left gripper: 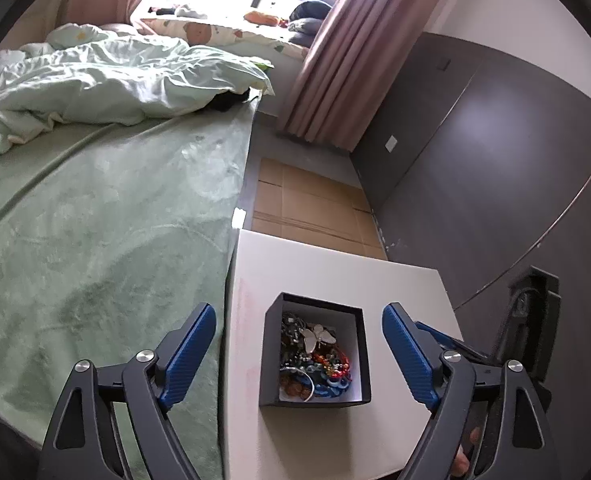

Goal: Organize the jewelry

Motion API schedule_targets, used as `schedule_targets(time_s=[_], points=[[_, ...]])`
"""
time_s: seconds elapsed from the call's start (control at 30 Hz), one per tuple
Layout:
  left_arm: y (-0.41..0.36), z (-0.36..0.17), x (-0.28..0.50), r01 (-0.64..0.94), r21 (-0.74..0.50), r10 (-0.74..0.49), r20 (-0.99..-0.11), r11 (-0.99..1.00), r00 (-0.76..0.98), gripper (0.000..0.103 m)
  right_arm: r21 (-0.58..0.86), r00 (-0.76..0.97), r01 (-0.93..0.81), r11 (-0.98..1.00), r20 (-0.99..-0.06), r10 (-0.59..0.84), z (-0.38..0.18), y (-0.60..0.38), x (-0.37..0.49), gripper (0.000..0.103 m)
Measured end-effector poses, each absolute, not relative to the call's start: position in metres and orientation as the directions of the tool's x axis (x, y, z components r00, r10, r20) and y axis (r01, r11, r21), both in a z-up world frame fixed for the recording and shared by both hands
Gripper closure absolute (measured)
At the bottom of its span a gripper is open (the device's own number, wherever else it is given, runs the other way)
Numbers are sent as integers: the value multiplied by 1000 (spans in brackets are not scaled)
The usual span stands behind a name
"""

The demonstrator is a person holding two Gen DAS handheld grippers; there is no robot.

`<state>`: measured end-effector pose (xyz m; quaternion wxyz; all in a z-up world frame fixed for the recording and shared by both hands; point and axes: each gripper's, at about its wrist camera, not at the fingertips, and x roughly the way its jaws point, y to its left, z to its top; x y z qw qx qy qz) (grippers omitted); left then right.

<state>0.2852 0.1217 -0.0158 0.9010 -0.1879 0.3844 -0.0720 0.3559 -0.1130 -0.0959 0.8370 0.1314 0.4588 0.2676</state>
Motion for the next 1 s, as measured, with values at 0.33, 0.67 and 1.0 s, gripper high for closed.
schedule_targets(time_s=[0.33,0.67,1.0], points=[[91,-8,249,1,-356,-248,-648,934,720,3,333,514,-280,900,-740,434,-72,-143,308,0],[63,17,199,48,-317,-240,-601,947,762,0,280,586,-166,946,-743,323,-57,-193,240,0],[48,34,141,64,-269,-208,-549,961,810,0,233,665,-137,963,-699,263,-19,-219,172,0]])
